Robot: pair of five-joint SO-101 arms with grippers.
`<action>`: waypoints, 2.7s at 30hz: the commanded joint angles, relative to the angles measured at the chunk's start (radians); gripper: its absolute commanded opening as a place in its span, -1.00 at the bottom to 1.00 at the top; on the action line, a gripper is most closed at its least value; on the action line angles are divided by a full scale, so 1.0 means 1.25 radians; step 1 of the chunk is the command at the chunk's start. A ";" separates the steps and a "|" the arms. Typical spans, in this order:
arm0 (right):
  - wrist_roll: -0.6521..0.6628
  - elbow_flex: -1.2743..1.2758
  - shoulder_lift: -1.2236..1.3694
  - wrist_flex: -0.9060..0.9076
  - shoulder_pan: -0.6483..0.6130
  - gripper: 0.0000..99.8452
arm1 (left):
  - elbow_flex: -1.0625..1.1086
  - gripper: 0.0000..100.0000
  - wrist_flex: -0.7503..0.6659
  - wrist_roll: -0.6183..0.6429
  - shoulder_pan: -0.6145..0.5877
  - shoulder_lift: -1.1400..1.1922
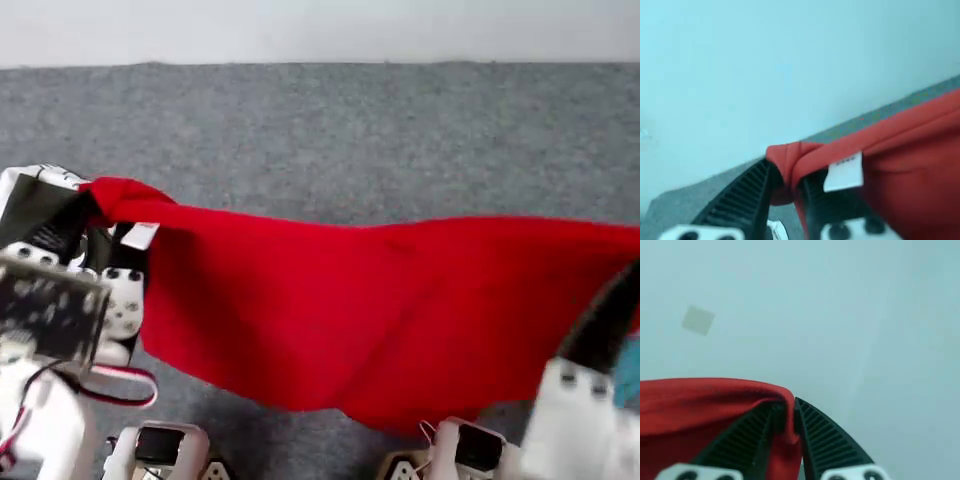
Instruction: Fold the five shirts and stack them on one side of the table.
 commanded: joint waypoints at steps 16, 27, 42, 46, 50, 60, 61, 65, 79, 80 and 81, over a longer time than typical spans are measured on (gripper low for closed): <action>-0.004 0.729 0.007 -0.404 -0.094 -0.98 | 0.553 -0.97 -0.405 0.002 -0.017 0.004; -0.004 0.733 0.007 -0.403 -0.096 -0.98 | 0.191 -0.97 -0.108 0.001 -0.058 0.018; -0.004 0.736 0.154 -0.471 -0.139 -0.98 | 0.416 -0.97 -0.416 -0.018 -0.059 0.275; -0.004 0.679 0.307 -0.551 -0.154 -0.98 | 0.337 -0.97 -0.554 -0.020 -0.059 0.449; -0.005 0.522 0.508 -0.551 -0.155 -0.98 | 0.209 -0.97 -0.613 -0.021 -0.059 0.662; -0.001 0.155 0.915 -0.377 -0.206 -0.98 | -0.088 -0.97 -0.520 -0.026 -0.117 0.991; 0.011 0.131 0.930 -0.325 -0.213 -0.98 | -0.101 -0.97 -0.486 -0.041 -0.122 0.999; 0.058 0.080 0.937 -0.180 -0.228 -0.98 | -0.123 -0.97 -0.385 -0.129 -0.119 1.013; 0.191 0.087 0.703 0.341 -0.312 -0.98 | -0.125 -0.97 -0.009 -0.290 -0.117 1.010; 0.195 0.110 0.676 0.338 -0.306 -0.98 | -0.125 -0.97 0.029 -0.308 -0.118 1.010; 0.201 0.140 0.652 0.338 -0.303 -0.98 | -0.125 -0.97 0.065 -0.327 -0.122 1.010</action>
